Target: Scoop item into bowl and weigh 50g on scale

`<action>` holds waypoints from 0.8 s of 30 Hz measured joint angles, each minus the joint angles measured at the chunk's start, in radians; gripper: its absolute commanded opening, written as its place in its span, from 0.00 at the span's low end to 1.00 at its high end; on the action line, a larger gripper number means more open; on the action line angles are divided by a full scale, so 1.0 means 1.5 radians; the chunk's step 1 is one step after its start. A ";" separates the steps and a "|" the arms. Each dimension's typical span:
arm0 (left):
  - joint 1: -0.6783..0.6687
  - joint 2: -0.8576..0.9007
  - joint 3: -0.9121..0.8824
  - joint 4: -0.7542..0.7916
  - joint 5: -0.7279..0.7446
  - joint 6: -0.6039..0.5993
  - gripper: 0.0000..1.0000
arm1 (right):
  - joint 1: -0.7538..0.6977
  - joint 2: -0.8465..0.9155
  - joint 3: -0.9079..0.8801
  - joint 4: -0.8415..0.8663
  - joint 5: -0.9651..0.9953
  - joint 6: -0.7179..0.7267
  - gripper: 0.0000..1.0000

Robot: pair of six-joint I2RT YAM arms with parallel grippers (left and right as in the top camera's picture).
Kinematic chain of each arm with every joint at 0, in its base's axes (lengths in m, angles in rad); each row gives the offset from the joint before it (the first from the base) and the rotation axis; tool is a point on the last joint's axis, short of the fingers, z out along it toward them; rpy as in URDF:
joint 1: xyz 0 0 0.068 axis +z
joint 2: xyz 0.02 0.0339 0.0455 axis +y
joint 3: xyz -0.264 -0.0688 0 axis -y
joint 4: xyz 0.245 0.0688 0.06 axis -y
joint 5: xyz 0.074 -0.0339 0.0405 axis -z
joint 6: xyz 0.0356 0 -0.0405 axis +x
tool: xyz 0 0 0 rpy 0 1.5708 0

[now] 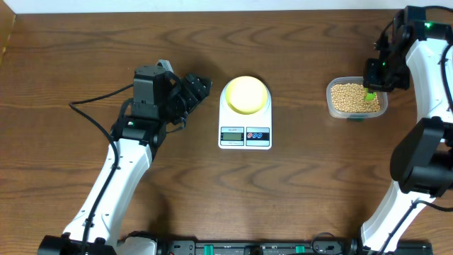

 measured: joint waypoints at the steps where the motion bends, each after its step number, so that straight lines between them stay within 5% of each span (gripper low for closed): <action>1: 0.000 0.000 0.000 0.000 0.000 0.000 0.79 | 0.000 0.000 0.000 0.000 -0.008 0.000 0.01; 24: 0.000 0.000 0.000 -0.005 0.000 0.000 0.79 | 0.000 0.000 -0.089 0.100 -0.051 -0.014 0.01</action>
